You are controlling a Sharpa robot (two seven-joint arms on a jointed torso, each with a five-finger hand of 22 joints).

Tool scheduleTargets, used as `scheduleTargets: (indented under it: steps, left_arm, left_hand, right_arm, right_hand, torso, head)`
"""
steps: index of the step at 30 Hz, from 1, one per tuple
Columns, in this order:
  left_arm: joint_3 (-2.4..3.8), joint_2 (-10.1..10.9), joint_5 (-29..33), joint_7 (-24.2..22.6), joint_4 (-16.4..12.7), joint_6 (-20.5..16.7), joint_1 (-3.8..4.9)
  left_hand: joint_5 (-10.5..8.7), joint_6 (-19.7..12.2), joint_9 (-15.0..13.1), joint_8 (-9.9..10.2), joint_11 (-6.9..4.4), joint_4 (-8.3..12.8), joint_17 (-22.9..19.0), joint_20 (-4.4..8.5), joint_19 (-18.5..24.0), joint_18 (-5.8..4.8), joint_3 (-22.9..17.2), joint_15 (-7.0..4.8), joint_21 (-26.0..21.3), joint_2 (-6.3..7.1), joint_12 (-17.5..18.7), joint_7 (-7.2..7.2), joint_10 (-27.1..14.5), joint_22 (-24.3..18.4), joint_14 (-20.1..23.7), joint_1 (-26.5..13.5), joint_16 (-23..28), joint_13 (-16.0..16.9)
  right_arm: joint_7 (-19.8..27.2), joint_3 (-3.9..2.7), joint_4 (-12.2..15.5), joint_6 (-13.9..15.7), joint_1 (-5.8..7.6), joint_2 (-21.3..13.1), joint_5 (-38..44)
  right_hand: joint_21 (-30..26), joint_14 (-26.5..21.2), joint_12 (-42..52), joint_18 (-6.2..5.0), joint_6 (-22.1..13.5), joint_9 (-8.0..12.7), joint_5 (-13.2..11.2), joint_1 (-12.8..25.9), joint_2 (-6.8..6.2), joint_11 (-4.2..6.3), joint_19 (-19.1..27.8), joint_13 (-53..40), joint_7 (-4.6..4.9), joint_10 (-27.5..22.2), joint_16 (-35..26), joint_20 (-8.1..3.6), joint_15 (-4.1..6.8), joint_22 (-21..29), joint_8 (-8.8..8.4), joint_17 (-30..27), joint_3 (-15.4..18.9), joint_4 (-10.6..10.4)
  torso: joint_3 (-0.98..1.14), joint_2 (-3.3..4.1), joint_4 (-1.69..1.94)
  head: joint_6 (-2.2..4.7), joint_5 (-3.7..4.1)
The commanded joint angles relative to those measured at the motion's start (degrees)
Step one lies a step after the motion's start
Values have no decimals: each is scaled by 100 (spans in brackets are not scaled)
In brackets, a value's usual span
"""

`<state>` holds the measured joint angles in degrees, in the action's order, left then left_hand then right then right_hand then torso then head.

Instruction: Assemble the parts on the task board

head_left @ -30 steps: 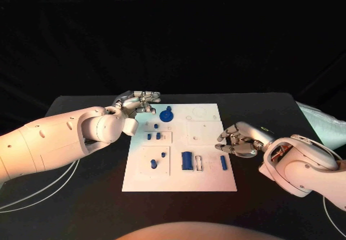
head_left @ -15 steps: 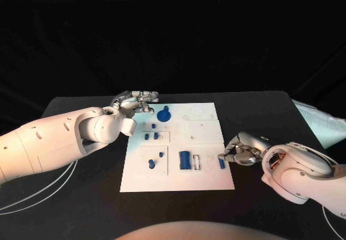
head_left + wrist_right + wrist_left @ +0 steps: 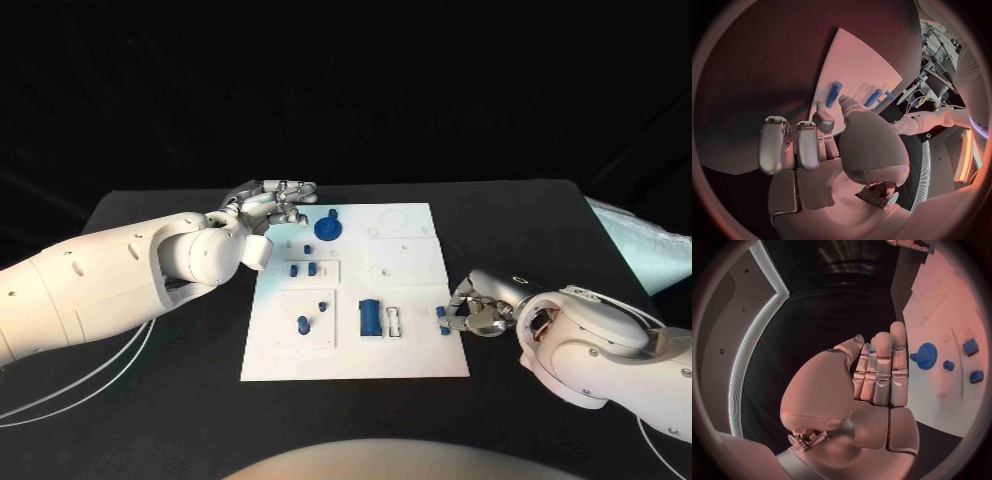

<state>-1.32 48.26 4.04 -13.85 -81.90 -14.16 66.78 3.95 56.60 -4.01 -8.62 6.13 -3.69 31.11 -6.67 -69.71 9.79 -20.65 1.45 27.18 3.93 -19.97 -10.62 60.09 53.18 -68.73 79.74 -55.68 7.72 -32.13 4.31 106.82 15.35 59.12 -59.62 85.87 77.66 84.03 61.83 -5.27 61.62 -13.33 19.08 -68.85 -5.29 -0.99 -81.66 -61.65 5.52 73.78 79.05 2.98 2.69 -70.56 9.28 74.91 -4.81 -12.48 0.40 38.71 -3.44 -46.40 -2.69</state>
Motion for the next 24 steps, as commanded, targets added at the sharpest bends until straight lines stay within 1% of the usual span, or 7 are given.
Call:
scheduleTargets:
  steps: [1,11,12,15,17,19,24]
  left_arm:
    - [3,-8,-30,-51,-1,74,-8]
    - [3,-17,-30,-49,3,83,-16]
    - [3,-17,-30,-49,4,83,-16]
    - [3,-16,-30,-49,3,85,-17]
    - [3,-16,-30,-48,3,86,-17]
    - [3,-15,-30,-48,4,86,-18]
    - [4,-21,-38,-60,5,87,-18]
  left_hand:
    - [-27,-36,8,-25,8,6,-10,-41,-12,59,44,-3,-23,-17,-19,-4,-42,-6,47,-48,1,7]
    - [-27,-36,8,-25,8,6,-10,-41,-12,59,44,-3,-23,-17,-19,-4,-42,-6,47,-48,1,7]
    - [-27,-36,8,-25,8,6,-10,-41,-12,59,44,-3,-23,-17,-19,-4,-42,-6,47,-48,1,7]
    - [-27,-36,8,-25,8,6,-10,-41,-12,59,44,-3,-23,-17,-19,-4,-42,-6,47,-48,1,7]
    - [-27,-36,8,-25,8,6,-10,-41,-12,59,44,-3,-23,-17,-19,-4,-42,-6,47,-48,1,7]
    - [-27,-36,8,-25,8,6,-10,-41,-12,59,44,-3,-23,-17,-19,-4,-42,-6,47,-48,1,7]
    - [-27,-41,7,-34,9,6,-16,-43,-13,60,51,-1,-33,-23,-36,-5,-51,-14,53,-49,-2,10]
  right_arm:
    - [-110,11,-38,-303,-25,37,385]
    - [-116,10,-161,-391,-35,200,552]
    - [-117,10,-172,-426,-39,218,584]
    - [-125,10,-202,-605,-55,265,722]
    - [-131,10,-216,-723,-62,286,811]
    - [-140,10,-231,-875,-71,309,913]
    - [-161,10,-251,-1152,-91,353,1087]
  right_hand:
    - [43,355,16,118,27,-8,27,-116,14,9,-44,-14,1,46,42,14,46,-15,-31,223,42,26]
    - [57,359,13,121,62,-28,0,-424,133,20,-51,-59,-9,66,59,8,55,-38,-28,247,78,127]
    - [58,359,9,121,72,-33,-63,-476,153,24,-51,-63,-12,66,60,5,57,-40,-24,249,75,149]
    - [62,359,-10,121,105,-54,-743,-842,236,43,-52,-77,-29,65,65,-14,79,-49,-7,259,-33,345]
    - [52,355,-57,121,102,-59,-1018,-985,239,42,-44,-52,-24,42,55,-15,76,-38,-11,251,-84,437]
    - [47,354,-98,120,120,-67,-1128,-1088,237,44,-39,-28,-30,23,53,-13,75,-33,-2,251,-122,510]
    - [53,353,-127,123,153,-79,-1148,-1175,251,51,-41,-19,-40,15,54,-13,77,-46,14,256,-169,577]
  torso:
    - [-2,-1,0]
    - [1,1,6]
    - [1,0,3]
    - [0,1,2]
    - [0,1,1]
    - [-1,-3,-1]
    - [-10,0,0]
  head:
    - [-5,1]
    - [-21,-11]
    - [-28,-16]
    - [-34,-20]
    - [-36,-23]
    - [-43,-26]
    - [-45,-14]
